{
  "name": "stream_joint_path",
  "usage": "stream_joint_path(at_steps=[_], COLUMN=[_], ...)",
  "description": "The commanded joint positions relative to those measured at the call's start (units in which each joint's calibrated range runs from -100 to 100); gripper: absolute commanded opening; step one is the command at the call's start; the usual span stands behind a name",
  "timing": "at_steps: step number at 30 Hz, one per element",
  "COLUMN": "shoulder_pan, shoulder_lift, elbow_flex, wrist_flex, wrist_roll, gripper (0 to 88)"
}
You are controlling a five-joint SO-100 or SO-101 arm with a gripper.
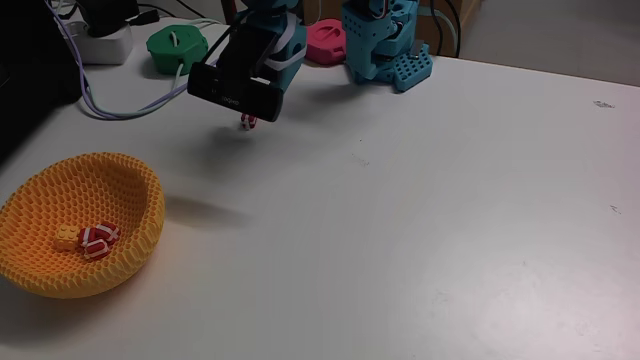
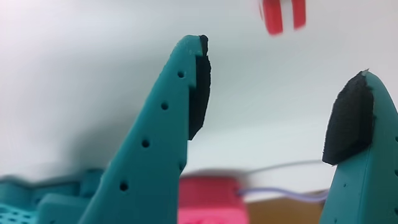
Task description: Place cube pieces into the yellow basket
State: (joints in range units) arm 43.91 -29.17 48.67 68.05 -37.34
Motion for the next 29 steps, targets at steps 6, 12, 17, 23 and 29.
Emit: stream_joint_path(at_steps=[6,12,17,23,29], shoulder_pan=[2.50,5.11,6.14,6.05,6.05], shoulder_lift=[6.63,7.58,7.48,7.77,10.42], elbow_flex=[-2.88,-3.85,-3.94,-3.94,-3.94], wrist_flex=[-9.06,-9.06,-6.80,-5.33,-7.84], wrist_roll=[6.69,10.79,13.14,14.75,15.43], gripper=[30.5,30.6,30.8,30.7,29.8])
